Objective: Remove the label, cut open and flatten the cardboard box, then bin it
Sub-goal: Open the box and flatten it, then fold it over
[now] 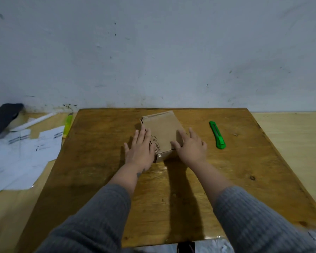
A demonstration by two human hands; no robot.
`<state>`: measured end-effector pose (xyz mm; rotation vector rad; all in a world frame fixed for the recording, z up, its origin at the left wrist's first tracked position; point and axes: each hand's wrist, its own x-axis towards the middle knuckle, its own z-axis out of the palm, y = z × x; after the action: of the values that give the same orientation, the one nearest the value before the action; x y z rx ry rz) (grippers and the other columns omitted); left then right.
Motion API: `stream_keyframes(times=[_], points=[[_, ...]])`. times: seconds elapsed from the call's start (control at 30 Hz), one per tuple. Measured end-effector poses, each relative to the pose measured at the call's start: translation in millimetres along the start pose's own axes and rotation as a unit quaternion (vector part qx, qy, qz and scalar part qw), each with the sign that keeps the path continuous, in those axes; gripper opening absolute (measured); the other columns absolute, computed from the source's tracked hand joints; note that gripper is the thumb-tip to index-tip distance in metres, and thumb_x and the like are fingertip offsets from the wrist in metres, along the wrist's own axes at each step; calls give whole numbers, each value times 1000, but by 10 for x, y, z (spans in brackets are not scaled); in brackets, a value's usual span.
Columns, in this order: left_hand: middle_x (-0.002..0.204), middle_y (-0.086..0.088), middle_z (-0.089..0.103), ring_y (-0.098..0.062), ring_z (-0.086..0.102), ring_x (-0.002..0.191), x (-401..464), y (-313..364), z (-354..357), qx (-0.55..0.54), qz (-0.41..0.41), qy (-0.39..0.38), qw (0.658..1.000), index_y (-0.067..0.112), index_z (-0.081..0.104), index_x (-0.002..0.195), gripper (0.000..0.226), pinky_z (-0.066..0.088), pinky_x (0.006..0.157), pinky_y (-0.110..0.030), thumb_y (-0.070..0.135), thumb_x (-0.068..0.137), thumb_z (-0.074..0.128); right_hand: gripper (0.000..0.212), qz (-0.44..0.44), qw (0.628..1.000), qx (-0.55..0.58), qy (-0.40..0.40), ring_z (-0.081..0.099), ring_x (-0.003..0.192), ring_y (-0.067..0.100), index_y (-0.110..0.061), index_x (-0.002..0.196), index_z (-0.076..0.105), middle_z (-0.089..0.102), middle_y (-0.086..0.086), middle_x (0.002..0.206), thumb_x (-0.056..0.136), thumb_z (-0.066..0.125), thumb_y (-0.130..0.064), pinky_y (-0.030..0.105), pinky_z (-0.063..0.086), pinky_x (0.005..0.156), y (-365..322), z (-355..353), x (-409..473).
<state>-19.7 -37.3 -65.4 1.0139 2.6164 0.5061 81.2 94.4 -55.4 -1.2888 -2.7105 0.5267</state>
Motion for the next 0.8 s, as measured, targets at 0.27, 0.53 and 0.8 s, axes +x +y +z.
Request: stream_keyframes(times=[0.27,0.53,0.8], points=[[157,14,-25,-16,-21,146,-26,-5,69,48,5,-50,998,29,-13,152,55,-6,115,-62,41,104,10,76,28,994,84,-62,11,147,23,-29,150,12,-2,-3,161,89,49,-55,56,19,115,146,125,-149],[157,13,-28,-17,-20,146,-54,60,82,36,-9,-74,997,30,-14,152,63,-10,115,-61,51,101,17,76,41,984,159,-72,17,146,25,-27,151,11,-6,-5,161,91,56,-39,51,27,114,164,137,-165],[158,14,-24,-18,-18,147,-90,82,36,15,-10,-82,997,36,-8,152,52,-10,117,-56,43,103,9,60,15,993,100,-56,16,145,27,-30,146,29,5,-1,161,92,54,-37,50,18,117,107,26,-180]])
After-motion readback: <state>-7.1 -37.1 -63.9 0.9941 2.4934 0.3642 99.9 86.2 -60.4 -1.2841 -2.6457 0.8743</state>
